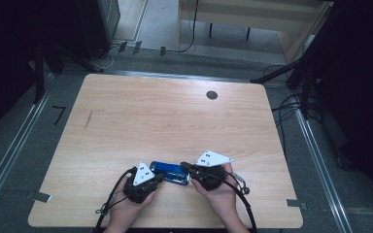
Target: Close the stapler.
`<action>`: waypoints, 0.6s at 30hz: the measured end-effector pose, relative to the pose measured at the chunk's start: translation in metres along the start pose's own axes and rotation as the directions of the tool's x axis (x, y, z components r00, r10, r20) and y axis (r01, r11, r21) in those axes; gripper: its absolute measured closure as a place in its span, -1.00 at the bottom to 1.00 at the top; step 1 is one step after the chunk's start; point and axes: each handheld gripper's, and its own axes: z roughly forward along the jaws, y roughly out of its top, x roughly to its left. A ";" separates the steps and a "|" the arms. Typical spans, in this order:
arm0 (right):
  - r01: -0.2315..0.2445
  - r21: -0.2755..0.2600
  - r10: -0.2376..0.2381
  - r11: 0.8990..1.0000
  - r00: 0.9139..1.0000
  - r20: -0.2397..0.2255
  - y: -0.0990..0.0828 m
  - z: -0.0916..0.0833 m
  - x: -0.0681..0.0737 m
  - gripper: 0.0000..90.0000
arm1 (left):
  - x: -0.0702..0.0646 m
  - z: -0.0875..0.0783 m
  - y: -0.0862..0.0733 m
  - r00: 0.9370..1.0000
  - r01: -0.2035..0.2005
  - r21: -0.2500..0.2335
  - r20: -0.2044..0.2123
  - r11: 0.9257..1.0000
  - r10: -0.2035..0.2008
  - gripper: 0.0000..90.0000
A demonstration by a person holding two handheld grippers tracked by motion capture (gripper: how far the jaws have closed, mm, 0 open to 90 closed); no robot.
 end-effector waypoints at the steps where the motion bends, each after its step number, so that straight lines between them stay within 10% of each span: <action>1: -0.005 -0.005 0.005 1.000 1.000 -0.005 -0.001 -0.001 -0.001 1.00 | 0.000 0.000 0.000 1.000 0.001 0.000 0.002 1.000 -0.001 1.00; 18: -0.027 -0.041 0.029 0.999 0.999 0.035 -0.019 -0.005 0.003 1.00 | 0.000 -0.001 0.000 1.000 -0.001 0.003 0.004 1.000 0.001 1.00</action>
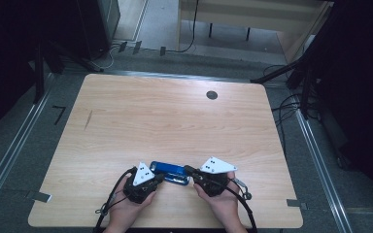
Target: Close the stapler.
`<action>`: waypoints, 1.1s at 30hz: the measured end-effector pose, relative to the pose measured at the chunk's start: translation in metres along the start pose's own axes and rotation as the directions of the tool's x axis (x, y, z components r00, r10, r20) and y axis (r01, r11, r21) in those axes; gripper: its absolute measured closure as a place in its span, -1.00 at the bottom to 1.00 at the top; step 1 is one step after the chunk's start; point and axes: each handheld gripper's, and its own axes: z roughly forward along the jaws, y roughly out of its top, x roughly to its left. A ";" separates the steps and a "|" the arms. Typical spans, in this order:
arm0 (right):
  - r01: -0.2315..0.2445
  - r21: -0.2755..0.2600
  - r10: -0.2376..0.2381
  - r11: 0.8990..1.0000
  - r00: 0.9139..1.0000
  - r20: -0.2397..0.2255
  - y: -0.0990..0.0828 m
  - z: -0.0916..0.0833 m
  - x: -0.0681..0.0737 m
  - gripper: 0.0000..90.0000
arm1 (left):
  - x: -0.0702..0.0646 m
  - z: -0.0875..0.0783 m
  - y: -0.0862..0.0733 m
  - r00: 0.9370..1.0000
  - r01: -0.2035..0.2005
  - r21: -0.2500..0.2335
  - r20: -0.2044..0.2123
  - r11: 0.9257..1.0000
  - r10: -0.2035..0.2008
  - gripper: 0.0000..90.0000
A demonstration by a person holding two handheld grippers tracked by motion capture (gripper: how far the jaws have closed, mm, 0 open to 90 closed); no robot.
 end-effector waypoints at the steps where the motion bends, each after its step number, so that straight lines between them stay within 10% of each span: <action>1: 0.002 -0.001 -0.002 1.000 1.000 0.002 0.000 0.000 0.000 1.00 | 0.000 0.000 0.000 1.000 -0.001 0.000 0.000 1.000 0.001 1.00; 16: -0.005 0.030 0.002 1.000 0.997 0.079 0.001 0.000 0.005 1.00 | 0.000 0.000 0.000 1.000 -0.001 0.000 -0.001 1.000 0.001 1.00; 33: -0.016 -0.023 0.017 1.000 0.999 0.035 -0.005 -0.019 0.010 1.00 | 0.009 -0.011 -0.005 0.998 0.070 -0.040 0.005 0.997 -0.070 1.00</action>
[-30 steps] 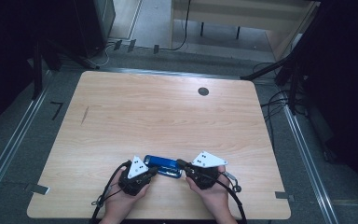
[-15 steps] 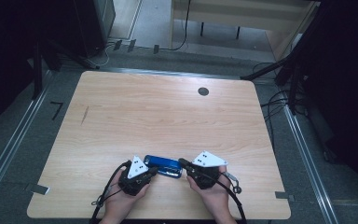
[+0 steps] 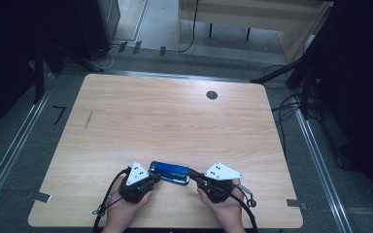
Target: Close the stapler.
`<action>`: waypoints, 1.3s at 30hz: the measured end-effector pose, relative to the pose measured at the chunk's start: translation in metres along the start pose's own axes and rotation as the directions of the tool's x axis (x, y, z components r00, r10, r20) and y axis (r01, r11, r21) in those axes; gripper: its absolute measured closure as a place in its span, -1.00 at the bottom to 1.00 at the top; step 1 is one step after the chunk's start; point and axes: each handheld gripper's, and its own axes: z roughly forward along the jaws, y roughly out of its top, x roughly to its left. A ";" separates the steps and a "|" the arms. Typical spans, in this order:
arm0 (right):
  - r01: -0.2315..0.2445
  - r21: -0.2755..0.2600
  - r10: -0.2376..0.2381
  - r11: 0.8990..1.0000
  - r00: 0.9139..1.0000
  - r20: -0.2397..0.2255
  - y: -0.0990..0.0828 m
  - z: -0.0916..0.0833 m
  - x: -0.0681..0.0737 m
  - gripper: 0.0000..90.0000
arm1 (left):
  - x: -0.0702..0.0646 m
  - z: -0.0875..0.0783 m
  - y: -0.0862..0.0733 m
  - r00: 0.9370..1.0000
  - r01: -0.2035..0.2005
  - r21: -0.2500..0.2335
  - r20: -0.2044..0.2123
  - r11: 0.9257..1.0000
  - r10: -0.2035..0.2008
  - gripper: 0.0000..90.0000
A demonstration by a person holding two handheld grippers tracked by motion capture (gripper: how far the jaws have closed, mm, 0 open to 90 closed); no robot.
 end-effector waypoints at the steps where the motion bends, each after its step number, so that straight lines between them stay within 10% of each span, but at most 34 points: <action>1: -0.006 0.003 0.006 1.000 1.000 -0.002 -0.002 0.000 0.001 1.00 | 0.001 -0.002 0.000 1.000 0.008 -0.004 0.000 1.000 -0.008 1.00; 7: -0.022 0.013 0.022 1.000 1.000 -0.013 -0.011 0.002 0.004 1.00 | 0.015 -0.020 -0.004 0.999 0.042 -0.079 0.009 0.996 -0.042 0.71; 15: -0.020 0.045 0.021 0.999 0.999 -0.032 -0.017 0.013 0.009 1.00 | 0.035 -0.038 -0.008 0.994 0.062 -0.095 -0.082 0.994 -0.070 0.12; 25: -0.003 0.083 0.008 0.997 0.998 -0.058 -0.021 0.023 0.012 1.00 | 0.063 -0.048 -0.013 0.960 0.099 -0.061 -0.258 0.993 -0.112 -0.44; 39: 0.036 0.158 -0.026 0.987 0.997 -0.071 -0.023 0.041 0.019 1.00 | 0.103 -0.075 -0.021 0.928 0.174 -0.098 -0.318 0.980 -0.196 -0.67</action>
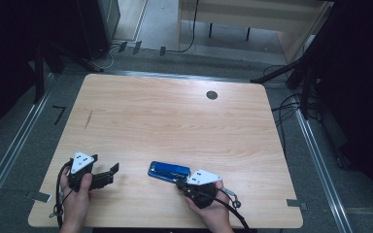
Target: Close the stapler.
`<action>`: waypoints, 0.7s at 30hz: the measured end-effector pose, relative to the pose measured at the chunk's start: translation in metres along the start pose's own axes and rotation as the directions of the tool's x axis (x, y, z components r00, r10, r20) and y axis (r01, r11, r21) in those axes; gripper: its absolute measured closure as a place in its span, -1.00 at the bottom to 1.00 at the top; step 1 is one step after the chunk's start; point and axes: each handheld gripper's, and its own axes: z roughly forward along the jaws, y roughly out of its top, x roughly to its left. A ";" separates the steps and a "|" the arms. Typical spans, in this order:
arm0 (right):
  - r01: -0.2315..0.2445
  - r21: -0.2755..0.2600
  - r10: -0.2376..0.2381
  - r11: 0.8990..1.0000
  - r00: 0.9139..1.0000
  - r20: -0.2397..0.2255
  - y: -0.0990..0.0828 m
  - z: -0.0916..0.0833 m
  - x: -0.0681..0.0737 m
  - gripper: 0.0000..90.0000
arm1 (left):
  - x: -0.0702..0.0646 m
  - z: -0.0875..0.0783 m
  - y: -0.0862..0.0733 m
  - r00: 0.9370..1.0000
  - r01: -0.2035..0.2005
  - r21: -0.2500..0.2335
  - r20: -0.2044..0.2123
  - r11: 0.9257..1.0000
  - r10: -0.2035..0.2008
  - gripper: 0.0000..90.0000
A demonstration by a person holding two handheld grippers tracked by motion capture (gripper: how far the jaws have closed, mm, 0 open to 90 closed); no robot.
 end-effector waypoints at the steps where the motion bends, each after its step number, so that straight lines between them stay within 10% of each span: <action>1: 0.003 0.005 -0.003 1.000 1.000 0.002 0.001 0.002 0.000 1.00 | 0.004 -0.001 0.000 1.000 0.010 -0.003 -0.009 1.000 -0.010 -0.67; 14: 0.035 0.033 -0.036 0.999 0.999 0.028 0.007 0.011 0.001 1.00 | 0.043 -0.005 -0.006 0.989 0.129 -0.039 -0.068 0.991 -0.131 -0.67; 21: 0.021 0.030 -0.022 0.999 0.999 0.046 0.010 0.013 -0.005 1.00 | 0.040 -0.001 -0.006 0.993 0.104 -0.018 -0.060 0.994 -0.105 -0.67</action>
